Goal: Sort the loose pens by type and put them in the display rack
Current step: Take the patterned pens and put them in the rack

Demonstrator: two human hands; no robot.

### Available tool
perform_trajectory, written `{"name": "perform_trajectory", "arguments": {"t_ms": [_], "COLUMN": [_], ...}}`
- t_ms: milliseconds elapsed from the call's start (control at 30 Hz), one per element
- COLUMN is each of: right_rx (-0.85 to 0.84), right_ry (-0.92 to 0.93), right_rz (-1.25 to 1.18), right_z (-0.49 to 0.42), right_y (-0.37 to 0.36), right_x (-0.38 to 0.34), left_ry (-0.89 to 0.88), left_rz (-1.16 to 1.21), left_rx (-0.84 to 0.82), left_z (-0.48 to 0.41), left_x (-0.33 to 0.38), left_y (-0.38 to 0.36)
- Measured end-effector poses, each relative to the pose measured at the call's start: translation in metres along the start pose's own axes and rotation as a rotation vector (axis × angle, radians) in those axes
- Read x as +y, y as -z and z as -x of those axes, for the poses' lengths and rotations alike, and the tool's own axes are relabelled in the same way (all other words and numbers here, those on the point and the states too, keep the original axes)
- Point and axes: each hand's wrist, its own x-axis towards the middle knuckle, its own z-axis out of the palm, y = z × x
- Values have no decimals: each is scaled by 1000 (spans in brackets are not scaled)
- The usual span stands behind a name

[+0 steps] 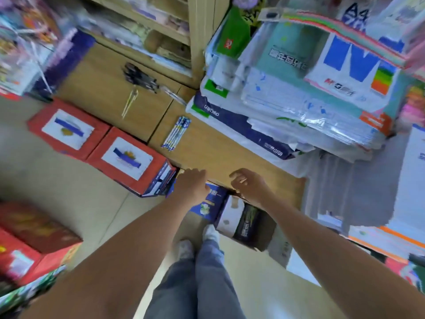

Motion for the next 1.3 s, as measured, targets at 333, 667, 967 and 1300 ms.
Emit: {"name": "perform_trajectory", "arguments": {"t_ms": [333, 667, 967, 1300], "right_rx": [-120, 32, 278, 331], "right_ry": [-59, -191, -334, -360], "right_rz": [85, -14, -19, 175], "right_z": [-93, -180, -264, -285], "right_y": [-57, -125, -177, -184], "right_x": [-7, -48, -81, -78], "left_ry": [238, 284, 144, 75], "left_rz": [317, 285, 248, 177], "left_rx": [116, 198, 155, 143], "left_z": [-59, -138, -206, -229], "left_x": [-97, -177, -213, -212], "left_y": [-14, -11, -13, -23]}}
